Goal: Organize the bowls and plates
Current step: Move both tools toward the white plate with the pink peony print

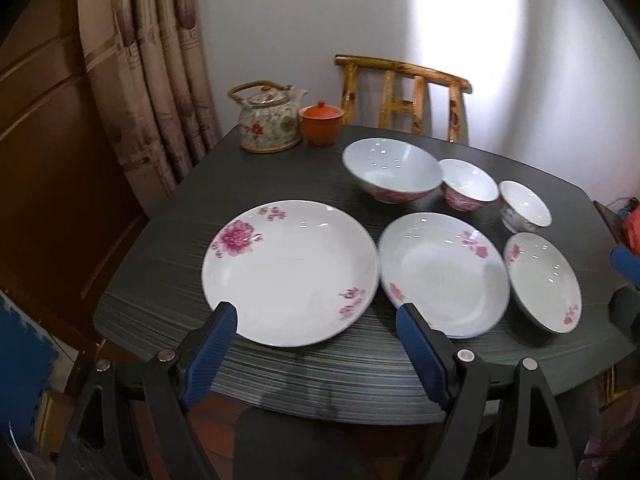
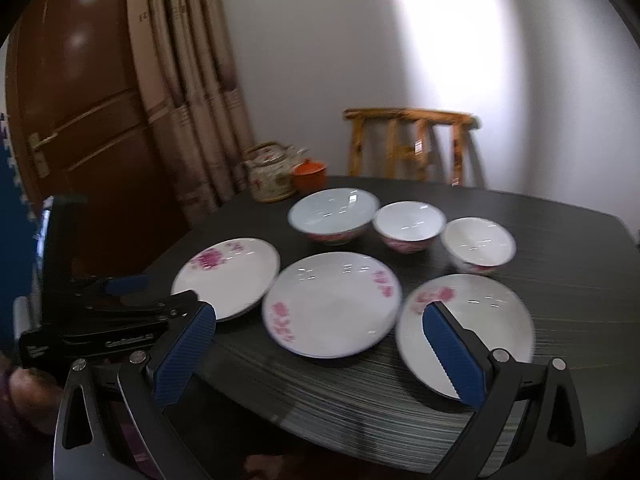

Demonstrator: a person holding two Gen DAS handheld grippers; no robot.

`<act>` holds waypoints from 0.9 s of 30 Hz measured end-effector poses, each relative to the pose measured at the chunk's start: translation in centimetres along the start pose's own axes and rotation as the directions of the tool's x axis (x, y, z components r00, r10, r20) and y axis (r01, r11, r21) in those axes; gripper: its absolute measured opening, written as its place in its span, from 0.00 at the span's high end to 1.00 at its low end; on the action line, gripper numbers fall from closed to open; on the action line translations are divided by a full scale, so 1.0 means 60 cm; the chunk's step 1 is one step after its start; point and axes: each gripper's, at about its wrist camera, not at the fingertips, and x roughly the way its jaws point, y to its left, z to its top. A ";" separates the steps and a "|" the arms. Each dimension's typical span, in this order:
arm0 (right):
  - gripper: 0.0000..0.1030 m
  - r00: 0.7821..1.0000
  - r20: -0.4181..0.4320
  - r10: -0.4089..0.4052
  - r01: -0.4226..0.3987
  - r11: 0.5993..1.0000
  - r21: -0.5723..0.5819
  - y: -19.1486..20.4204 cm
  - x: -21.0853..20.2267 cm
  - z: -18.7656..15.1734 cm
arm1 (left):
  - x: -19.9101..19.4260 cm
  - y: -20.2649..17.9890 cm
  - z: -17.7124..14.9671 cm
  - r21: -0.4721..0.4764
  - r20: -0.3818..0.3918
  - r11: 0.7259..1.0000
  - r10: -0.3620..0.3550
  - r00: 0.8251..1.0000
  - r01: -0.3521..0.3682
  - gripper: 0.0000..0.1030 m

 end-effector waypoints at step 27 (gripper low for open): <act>0.21 0.874 -0.379 0.303 -0.330 0.944 -0.006 0.055 0.311 0.111 | 0.111 0.165 0.021 -0.248 -0.175 0.960 0.086 0.981 -0.129 0.19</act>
